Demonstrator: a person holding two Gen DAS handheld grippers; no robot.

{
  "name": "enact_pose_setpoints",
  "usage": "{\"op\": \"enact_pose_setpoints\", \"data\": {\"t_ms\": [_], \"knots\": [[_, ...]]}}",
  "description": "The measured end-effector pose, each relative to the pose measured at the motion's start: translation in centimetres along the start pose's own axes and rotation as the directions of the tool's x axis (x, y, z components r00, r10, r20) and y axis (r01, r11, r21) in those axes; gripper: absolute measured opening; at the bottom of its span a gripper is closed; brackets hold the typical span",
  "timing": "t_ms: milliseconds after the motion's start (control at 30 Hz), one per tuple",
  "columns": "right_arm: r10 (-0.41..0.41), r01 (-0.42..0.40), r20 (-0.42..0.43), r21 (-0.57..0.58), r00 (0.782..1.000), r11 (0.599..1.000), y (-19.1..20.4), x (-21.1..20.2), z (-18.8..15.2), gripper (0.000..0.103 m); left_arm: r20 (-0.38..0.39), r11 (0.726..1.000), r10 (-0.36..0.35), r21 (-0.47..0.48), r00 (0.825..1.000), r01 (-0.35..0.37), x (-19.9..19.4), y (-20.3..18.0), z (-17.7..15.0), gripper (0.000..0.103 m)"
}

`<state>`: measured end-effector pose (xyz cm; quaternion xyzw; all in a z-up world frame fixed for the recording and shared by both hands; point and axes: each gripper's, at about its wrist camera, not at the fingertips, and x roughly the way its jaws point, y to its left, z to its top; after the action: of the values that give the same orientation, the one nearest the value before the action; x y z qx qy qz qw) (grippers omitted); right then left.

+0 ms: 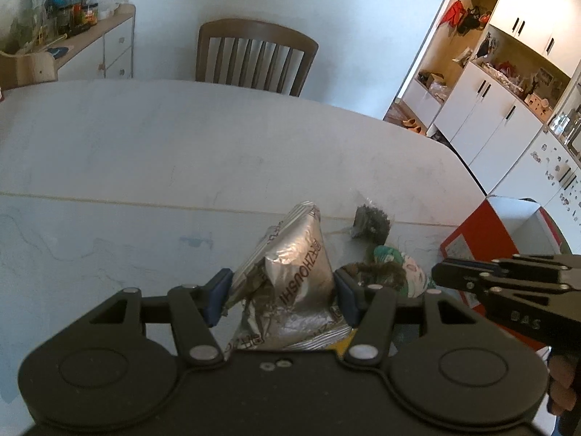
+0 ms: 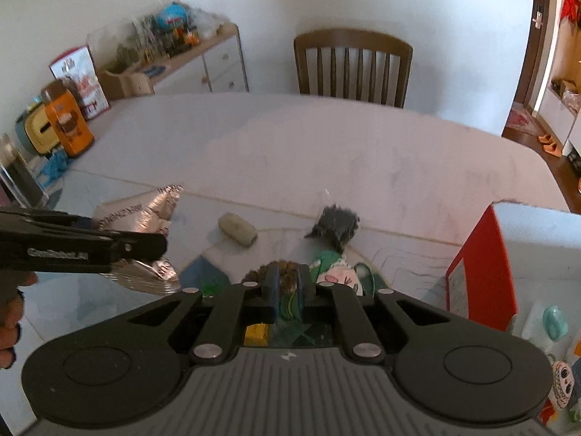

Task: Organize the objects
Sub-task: 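Carry the foil bag and bead string over the red box with both tools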

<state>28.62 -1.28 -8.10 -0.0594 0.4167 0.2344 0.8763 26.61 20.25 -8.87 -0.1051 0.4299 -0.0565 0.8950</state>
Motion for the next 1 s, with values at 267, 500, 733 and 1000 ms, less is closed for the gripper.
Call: {"op": "enact_pose_setpoints", "data": {"t_ms": [267, 500, 733, 1000], "knots": [[-0.018, 0.019, -0.022, 0.031, 1.000, 0.999, 0.7, 2.3, 0.0, 0.021, -0.026, 1.000, -0.011, -0.009, 1.000, 0.011, 1.4, 1.1, -0.5, 0.059], [-0.046, 0.049, -0.077, 0.035, 0.996, 0.998, 1.2, 4.7, 0.1, 0.022, -0.047, 1.000, -0.018, -0.023, 0.999, 0.017, 2.6, 2.0, -0.5, 0.059], [-0.106, 0.107, -0.105, 0.007, 0.989, 0.994, 1.6, 6.2, 0.2, 0.022, -0.060, 0.999, -0.023, -0.038, 0.998, 0.020, 3.5, 2.7, -0.6, 0.059], [-0.150, 0.144, -0.107, -0.055, 0.983, 0.988, 2.7, 6.6, 0.1, 0.011, -0.063, 0.999, -0.022, -0.048, 0.998, 0.019, 3.7, 3.2, -0.7, 0.059]]}}
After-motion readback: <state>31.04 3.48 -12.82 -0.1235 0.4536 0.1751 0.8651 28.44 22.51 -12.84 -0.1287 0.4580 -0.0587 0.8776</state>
